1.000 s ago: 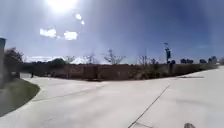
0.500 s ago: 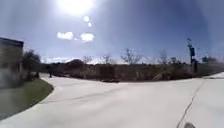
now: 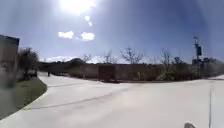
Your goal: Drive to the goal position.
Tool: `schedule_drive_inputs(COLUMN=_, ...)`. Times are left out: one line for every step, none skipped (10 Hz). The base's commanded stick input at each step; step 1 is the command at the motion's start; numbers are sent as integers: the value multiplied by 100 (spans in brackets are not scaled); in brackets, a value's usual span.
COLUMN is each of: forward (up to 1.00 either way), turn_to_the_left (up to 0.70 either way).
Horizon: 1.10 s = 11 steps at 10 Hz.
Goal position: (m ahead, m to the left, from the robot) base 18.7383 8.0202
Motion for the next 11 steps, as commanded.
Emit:
schedule_drive_inputs(forward=70, turn_to_the_left=35)
schedule_drive_inputs(forward=70, turn_to_the_left=35)
schedule_drive_inputs(forward=70, turn_to_the_left=35)
schedule_drive_inputs(forward=70, turn_to_the_left=35)
schedule_drive_inputs(forward=70, turn_to_the_left=35)
schedule_drive_inputs(forward=70, turn_to_the_left=35)
schedule_drive_inputs(forward=70, turn_to_the_left=35)
schedule_drive_inputs(forward=70, turn_to_the_left=35)
schedule_drive_inputs(forward=70, turn_to_the_left=35)
schedule_drive_inputs(forward=70, turn_to_the_left=35)
schedule_drive_inputs(forward=70, turn_to_the_left=35)
